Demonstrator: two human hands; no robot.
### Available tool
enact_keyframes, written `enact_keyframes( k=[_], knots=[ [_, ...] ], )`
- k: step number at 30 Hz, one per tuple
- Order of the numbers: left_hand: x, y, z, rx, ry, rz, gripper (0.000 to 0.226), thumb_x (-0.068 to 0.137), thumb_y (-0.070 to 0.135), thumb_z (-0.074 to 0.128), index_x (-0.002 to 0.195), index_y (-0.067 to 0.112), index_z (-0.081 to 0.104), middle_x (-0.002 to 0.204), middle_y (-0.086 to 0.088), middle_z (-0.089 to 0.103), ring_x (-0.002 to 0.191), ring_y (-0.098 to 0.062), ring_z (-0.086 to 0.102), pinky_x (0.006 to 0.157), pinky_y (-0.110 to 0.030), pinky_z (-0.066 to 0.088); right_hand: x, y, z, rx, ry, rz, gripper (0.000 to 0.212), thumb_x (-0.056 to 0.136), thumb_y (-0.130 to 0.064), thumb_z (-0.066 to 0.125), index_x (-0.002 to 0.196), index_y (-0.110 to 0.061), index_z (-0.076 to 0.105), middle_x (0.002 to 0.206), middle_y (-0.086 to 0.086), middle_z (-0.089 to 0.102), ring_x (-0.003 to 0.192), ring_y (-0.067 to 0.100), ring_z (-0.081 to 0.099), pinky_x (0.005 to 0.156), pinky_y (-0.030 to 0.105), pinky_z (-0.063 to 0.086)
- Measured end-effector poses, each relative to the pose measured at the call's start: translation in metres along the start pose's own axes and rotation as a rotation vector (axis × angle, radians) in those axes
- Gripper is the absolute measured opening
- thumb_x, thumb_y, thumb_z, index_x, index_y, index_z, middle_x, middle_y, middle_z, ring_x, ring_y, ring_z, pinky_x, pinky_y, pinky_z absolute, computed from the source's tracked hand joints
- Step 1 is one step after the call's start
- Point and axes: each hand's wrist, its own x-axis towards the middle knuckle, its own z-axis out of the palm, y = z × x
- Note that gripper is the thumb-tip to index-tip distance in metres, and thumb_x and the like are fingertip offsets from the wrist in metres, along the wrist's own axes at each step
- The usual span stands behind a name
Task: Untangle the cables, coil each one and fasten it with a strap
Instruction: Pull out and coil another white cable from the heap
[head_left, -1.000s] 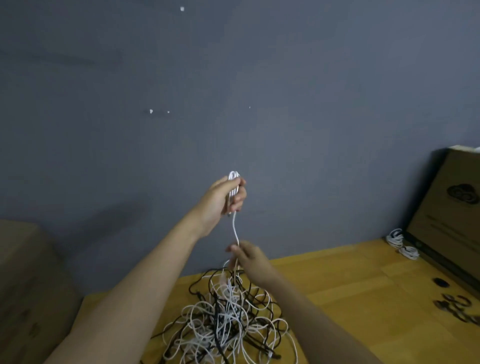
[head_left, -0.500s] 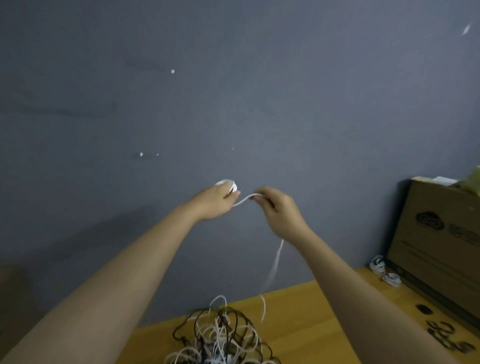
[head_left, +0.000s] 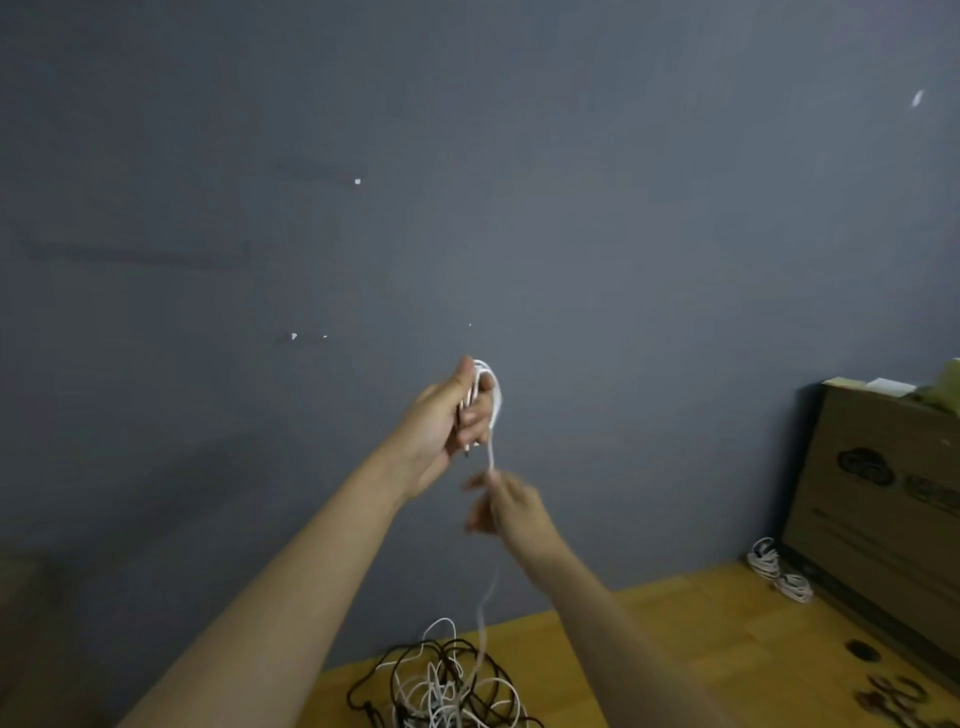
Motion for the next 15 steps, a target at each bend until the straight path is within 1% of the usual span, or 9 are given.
enact_keyframes(
  k=[2,4,5,7,8,10,12,13,15],
  knots=[
    [-0.001,-0.004,-0.008,0.073,0.099,0.025,0.026,0.104,0.027,0.030,0.088,0.013,0.045,0.055,0.008,0.038,0.042,-0.006,0.033,0.054,-0.022,0.031,-0.019,0.032,0.010,-0.087,-0.069,0.052,0.025,0.103,-0.014,0.038,0.096,-0.001,0.059,0.056,0.003,0.044,0.042,0.004,0.046,0.051,0.021,0.046],
    [-0.003,-0.012,-0.015,0.253,0.187,0.003,0.020,0.105,0.022,0.031,0.092,0.016,0.044,0.064,0.005,0.043,0.046,-0.005,0.039,0.054,-0.021,0.033,-0.036,0.053,0.013,-0.155,-0.126,0.077,0.020,0.103,-0.014,0.040,0.094,-0.008,0.058,0.056,-0.001,0.039,0.043,0.002,0.038,0.049,0.019,0.039],
    [-0.002,-0.019,-0.020,0.374,0.216,-0.007,0.017,0.105,0.021,0.031,0.093,0.017,0.042,0.069,0.005,0.044,0.049,-0.005,0.040,0.053,-0.018,0.034,-0.042,0.057,0.013,-0.248,-0.155,0.043,0.020,0.103,-0.016,0.041,0.095,-0.011,0.058,0.058,-0.002,0.039,0.045,0.002,0.037,0.050,0.018,0.035],
    [-0.002,-0.036,-0.030,0.634,0.234,-0.012,0.015,0.104,0.019,0.033,0.090,0.020,0.037,0.076,0.004,0.048,0.055,-0.006,0.044,0.055,-0.016,0.038,-0.050,0.057,0.009,-0.508,-0.225,-0.086,0.021,0.102,-0.026,0.042,0.100,-0.016,0.060,0.061,-0.005,0.043,0.051,0.004,0.039,0.055,0.026,0.032],
    [-0.001,-0.045,-0.038,0.745,0.231,0.000,0.016,0.104,0.019,0.034,0.088,0.021,0.035,0.078,0.004,0.050,0.057,-0.008,0.046,0.061,-0.019,0.042,-0.051,0.052,0.006,-0.632,-0.266,-0.156,0.022,0.101,-0.031,0.042,0.103,-0.017,0.060,0.062,-0.007,0.045,0.053,0.006,0.040,0.055,0.028,0.031],
    [-0.002,-0.058,-0.054,0.910,0.187,-0.037,0.016,0.102,0.022,0.037,0.086,0.018,0.037,0.080,0.002,0.055,0.062,-0.014,0.054,0.075,-0.032,0.048,-0.052,0.035,-0.001,-0.780,-0.311,-0.267,0.024,0.101,-0.035,0.044,0.105,-0.017,0.059,0.064,-0.009,0.049,0.053,0.007,0.040,0.054,0.028,0.031],
    [-0.010,-0.067,-0.063,1.095,0.072,-0.136,0.018,0.101,0.026,0.038,0.089,0.014,0.039,0.075,0.003,0.058,0.069,-0.020,0.059,0.082,-0.035,0.049,-0.046,0.012,-0.012,-0.796,-0.230,-0.353,0.026,0.100,-0.032,0.046,0.101,-0.014,0.064,0.063,-0.009,0.051,0.050,0.009,0.041,0.052,0.026,0.031],
    [-0.015,-0.069,-0.063,1.143,0.015,-0.175,0.018,0.102,0.028,0.038,0.091,0.015,0.039,0.070,0.004,0.057,0.068,-0.019,0.059,0.079,-0.033,0.049,-0.039,0.000,-0.020,-0.786,-0.149,-0.408,0.027,0.098,-0.032,0.047,0.098,-0.013,0.066,0.061,-0.006,0.054,0.051,0.013,0.044,0.052,0.026,0.030],
    [-0.019,-0.066,-0.055,1.079,-0.059,-0.170,0.024,0.104,0.028,0.036,0.085,0.016,0.043,0.058,0.004,0.053,0.052,-0.009,0.051,0.066,-0.030,0.045,-0.021,-0.028,-0.036,-0.822,0.009,-0.549,0.027,0.093,-0.033,0.051,0.094,-0.014,0.070,0.069,0.002,0.065,0.064,0.018,0.053,0.055,0.026,0.031]
  ],
)
